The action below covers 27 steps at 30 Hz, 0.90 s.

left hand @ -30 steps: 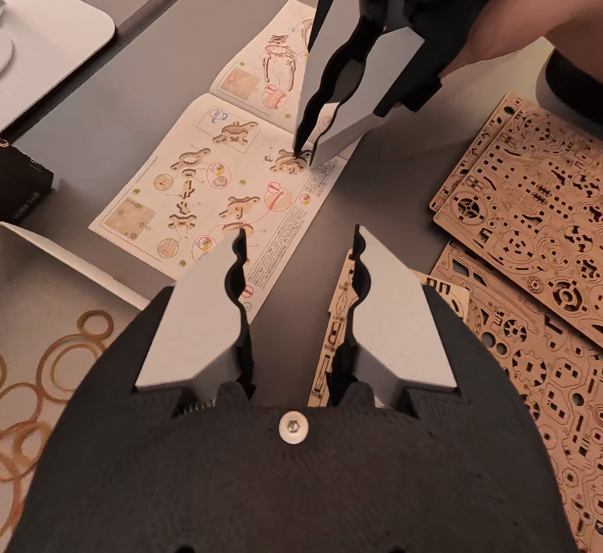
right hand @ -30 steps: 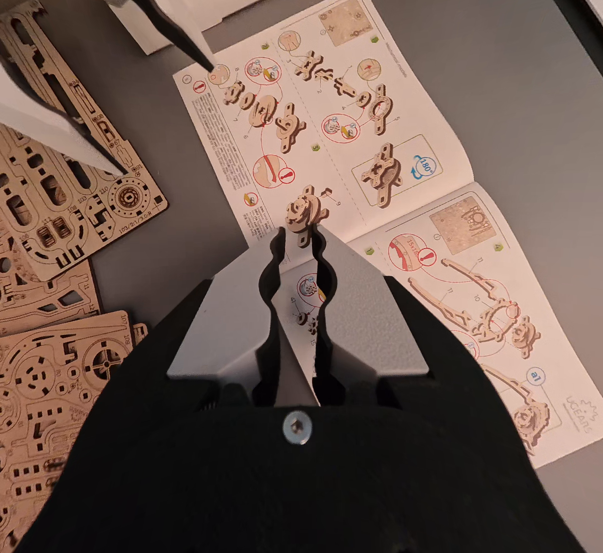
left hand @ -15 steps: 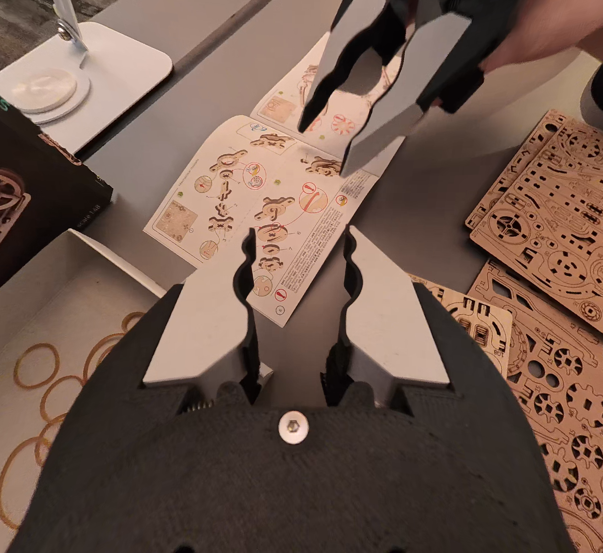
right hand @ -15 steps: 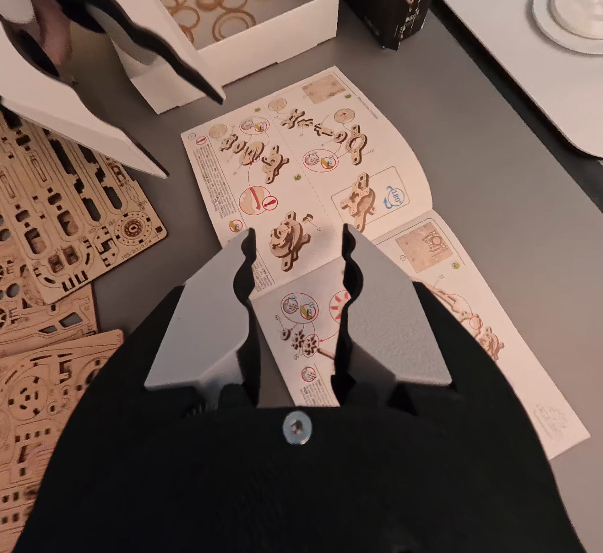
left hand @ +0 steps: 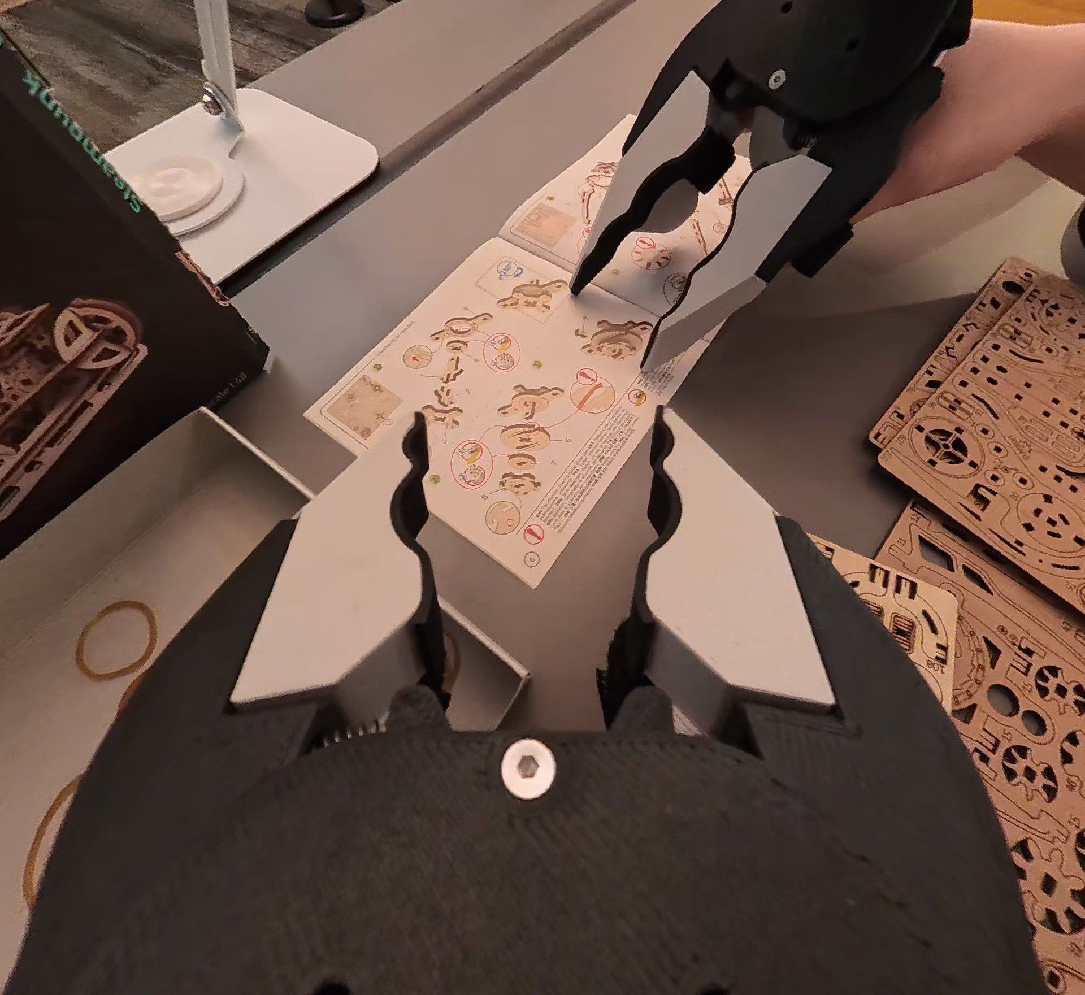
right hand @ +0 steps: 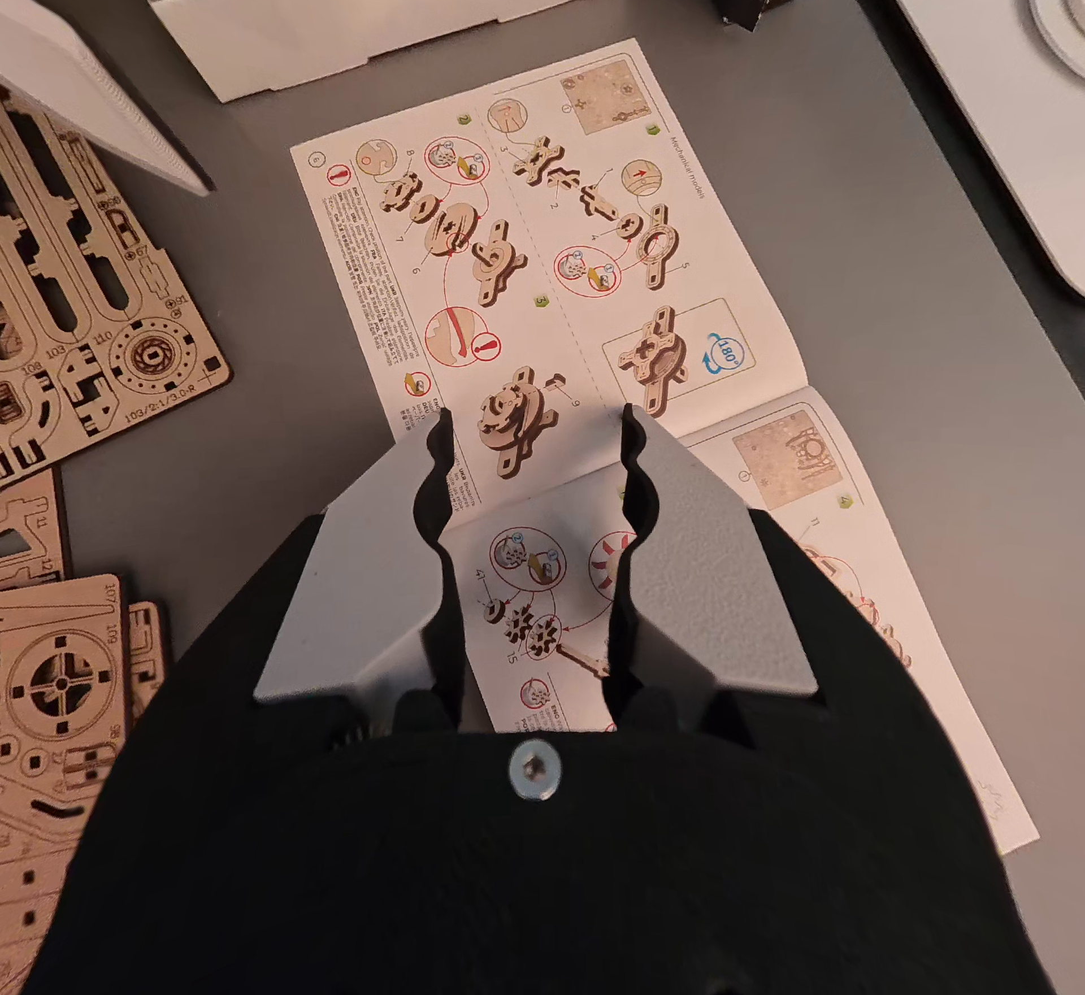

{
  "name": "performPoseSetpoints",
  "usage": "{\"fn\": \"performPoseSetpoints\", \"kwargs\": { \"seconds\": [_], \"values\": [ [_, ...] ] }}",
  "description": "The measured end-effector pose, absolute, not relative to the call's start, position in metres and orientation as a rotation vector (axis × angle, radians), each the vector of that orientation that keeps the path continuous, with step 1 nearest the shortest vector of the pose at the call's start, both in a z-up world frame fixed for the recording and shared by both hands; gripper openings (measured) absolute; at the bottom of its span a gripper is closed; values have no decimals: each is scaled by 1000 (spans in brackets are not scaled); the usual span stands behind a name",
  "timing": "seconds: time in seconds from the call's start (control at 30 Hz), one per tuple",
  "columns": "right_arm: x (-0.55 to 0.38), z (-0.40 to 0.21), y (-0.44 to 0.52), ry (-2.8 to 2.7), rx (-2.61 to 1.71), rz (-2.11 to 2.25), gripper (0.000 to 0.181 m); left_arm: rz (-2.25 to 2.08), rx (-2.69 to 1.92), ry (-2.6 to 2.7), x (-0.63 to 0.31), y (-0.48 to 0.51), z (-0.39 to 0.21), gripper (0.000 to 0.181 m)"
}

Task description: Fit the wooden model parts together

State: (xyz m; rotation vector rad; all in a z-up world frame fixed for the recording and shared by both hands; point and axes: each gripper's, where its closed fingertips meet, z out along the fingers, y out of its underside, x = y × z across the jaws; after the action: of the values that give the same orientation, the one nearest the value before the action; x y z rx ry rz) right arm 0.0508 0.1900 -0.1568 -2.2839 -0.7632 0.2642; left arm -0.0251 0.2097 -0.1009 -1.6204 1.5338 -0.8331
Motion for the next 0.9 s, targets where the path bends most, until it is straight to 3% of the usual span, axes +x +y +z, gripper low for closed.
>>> {"fn": "performPoseSetpoints", "kwargs": {
  "seconds": [0.9],
  "values": [
    [72, -148, 170, -718, -2362, 307, 60, -881, -1618, 1467, -30, 219, -103, 72]
  ]
}}
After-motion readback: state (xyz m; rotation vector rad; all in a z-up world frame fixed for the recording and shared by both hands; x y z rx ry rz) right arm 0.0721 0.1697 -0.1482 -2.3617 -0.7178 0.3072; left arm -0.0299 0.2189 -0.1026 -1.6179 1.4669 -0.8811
